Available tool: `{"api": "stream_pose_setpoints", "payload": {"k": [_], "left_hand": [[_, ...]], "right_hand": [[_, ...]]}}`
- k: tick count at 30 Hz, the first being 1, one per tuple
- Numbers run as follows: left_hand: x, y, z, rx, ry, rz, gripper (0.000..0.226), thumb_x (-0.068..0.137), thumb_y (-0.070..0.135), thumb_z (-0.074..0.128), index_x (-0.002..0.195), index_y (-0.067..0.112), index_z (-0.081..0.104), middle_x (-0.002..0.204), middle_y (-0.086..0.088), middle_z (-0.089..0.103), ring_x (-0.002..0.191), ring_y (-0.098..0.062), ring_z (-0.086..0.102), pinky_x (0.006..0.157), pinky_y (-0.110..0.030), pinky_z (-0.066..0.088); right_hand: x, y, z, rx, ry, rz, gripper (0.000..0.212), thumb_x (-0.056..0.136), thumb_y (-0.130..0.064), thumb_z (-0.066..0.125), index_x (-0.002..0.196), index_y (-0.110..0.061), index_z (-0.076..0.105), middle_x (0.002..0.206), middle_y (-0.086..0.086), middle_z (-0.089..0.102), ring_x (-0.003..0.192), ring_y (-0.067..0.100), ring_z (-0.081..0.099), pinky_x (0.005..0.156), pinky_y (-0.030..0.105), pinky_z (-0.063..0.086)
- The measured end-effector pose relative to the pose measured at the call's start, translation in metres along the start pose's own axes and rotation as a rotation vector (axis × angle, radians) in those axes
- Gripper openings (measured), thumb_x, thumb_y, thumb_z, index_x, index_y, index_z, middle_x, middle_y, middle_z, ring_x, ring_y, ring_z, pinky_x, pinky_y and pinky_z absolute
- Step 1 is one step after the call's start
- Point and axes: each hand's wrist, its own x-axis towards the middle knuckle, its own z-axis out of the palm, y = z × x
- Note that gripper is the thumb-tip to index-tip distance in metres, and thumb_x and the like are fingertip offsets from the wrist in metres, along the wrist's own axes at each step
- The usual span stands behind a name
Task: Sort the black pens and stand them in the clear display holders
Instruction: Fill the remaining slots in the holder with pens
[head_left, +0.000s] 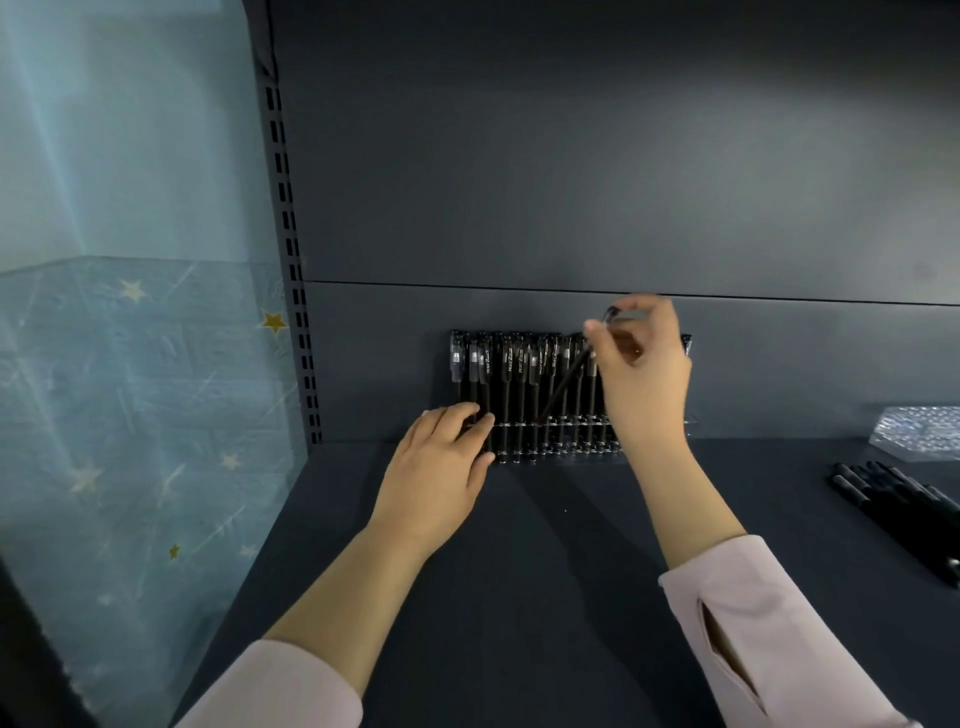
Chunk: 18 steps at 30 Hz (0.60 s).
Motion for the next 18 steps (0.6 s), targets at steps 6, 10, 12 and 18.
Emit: {"api": "stream_pose_setpoints", "payload": {"k": [6,10,12,18], "left_hand": [[0.003,-0.003,0.007,0.077,-0.002,0.021,0.037,0.094,0.028,0.058,0.129,0.016,0.063,0.119,0.001,0.055,0.113,-0.021,0.053,0.083,-0.034,0.057],[0.004,-0.003,0.006,0.08,0.008,0.034,0.034,0.094,0.024,0.059,0.126,0.016,0.064,0.115,0.002,0.056,0.109,-0.021,0.052,0.073,-0.032,0.059],[0.005,-0.003,0.006,0.08,0.017,0.032,0.033,0.093,0.023,0.06,0.125,0.017,0.065,0.112,0.002,0.056,0.107,-0.02,0.053,0.07,-0.031,0.058],[0.005,-0.003,0.007,0.07,0.066,0.037,0.032,0.085,0.016,0.069,0.117,0.016,0.07,0.101,0.002,0.058,0.093,-0.02,0.056,0.058,-0.028,0.056]], "right_hand": [[0.001,0.008,-0.004,-0.027,0.042,-0.038,0.018,0.094,-0.017,0.06,0.106,-0.029,0.054,0.094,-0.006,0.063,0.081,0.004,0.06,0.07,0.007,0.043],[0.001,0.011,-0.002,-0.057,0.018,-0.047,0.019,0.095,-0.014,0.057,0.108,-0.028,0.057,0.095,-0.004,0.063,0.086,0.005,0.06,0.069,0.004,0.042],[0.0,0.013,-0.001,-0.071,0.009,-0.047,0.02,0.095,-0.013,0.057,0.11,-0.026,0.058,0.094,-0.006,0.062,0.086,0.004,0.06,0.07,0.003,0.041],[-0.001,0.021,0.003,-0.123,-0.065,-0.095,0.023,0.094,-0.006,0.056,0.113,-0.017,0.064,0.092,-0.009,0.06,0.082,-0.007,0.058,0.071,0.002,0.04]]}}
